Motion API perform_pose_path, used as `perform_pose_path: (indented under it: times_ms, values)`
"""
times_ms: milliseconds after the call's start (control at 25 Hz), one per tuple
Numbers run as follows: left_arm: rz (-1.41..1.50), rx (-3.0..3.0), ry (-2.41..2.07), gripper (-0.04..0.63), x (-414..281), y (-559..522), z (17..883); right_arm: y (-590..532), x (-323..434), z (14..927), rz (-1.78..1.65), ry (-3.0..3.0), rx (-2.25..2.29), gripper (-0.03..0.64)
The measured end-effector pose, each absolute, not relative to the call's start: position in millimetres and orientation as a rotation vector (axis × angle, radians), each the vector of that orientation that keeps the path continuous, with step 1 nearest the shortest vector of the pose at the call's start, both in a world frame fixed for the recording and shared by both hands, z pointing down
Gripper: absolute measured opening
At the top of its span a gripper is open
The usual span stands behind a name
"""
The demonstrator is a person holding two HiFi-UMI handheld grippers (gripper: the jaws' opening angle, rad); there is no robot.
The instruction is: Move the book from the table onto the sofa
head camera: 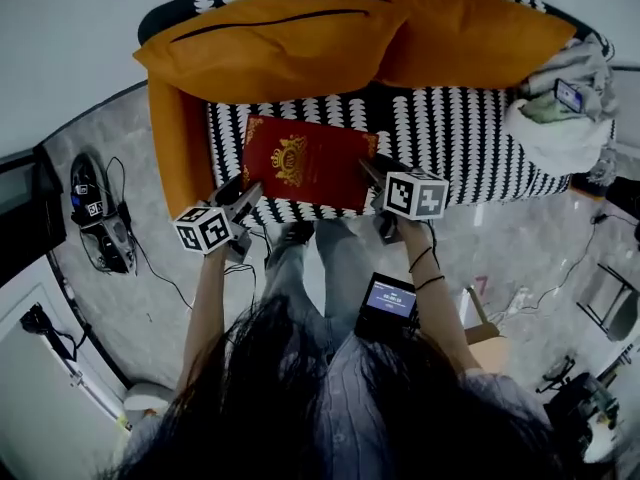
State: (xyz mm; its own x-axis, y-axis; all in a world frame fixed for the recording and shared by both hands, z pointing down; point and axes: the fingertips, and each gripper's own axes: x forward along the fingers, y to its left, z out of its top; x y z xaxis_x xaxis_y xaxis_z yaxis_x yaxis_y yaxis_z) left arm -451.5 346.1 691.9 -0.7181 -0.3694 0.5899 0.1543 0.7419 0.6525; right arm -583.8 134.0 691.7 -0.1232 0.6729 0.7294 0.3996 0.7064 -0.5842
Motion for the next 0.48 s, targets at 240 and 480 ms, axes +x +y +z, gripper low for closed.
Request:
perform_pose_path:
  times_ms: [240, 480]
  values:
    - [-0.796, 0.192, -2.111, 0.258, -466, 344, 750, 136, -595, 751, 0.232, -1.725, -0.839, 0.164]
    - [-0.782, 0.181, -2.085, 0.258, -476, 353, 798, 142, -602, 805, 0.281, -1.713, -0.828, 0.164]
